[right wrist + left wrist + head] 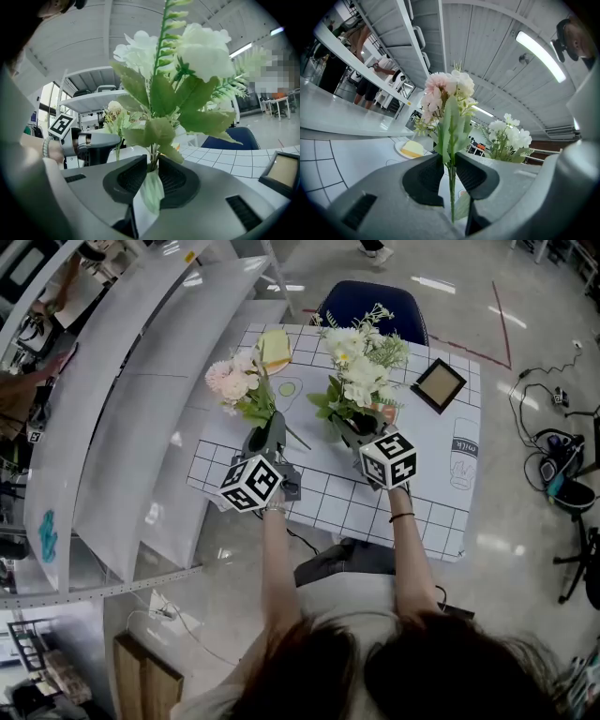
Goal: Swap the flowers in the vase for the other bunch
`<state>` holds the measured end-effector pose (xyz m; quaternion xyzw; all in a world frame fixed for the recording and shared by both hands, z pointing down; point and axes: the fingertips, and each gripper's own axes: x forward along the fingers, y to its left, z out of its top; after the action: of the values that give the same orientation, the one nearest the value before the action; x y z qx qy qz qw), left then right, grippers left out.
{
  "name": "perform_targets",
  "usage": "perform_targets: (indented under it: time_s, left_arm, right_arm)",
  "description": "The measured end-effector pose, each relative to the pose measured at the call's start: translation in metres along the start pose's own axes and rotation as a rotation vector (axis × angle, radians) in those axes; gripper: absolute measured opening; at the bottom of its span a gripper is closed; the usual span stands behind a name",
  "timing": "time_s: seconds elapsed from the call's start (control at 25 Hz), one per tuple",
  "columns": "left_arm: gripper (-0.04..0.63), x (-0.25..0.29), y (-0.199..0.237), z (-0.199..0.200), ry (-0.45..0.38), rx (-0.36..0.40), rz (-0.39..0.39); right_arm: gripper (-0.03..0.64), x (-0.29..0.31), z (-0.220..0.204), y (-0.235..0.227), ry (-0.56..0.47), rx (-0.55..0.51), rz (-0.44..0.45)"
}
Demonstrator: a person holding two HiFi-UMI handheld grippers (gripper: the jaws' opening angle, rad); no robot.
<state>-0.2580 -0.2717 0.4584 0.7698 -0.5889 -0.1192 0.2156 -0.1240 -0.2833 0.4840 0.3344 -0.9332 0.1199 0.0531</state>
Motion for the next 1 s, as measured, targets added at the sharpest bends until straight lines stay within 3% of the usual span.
perform_targets:
  time_s: [1.0]
  left_arm:
    - [0.078,-0.012,0.001,-0.007,0.001,-0.010,0.024]
  right_arm:
    - [0.114,-0.005,-0.004,0.007,-0.021,0.038,0.015]
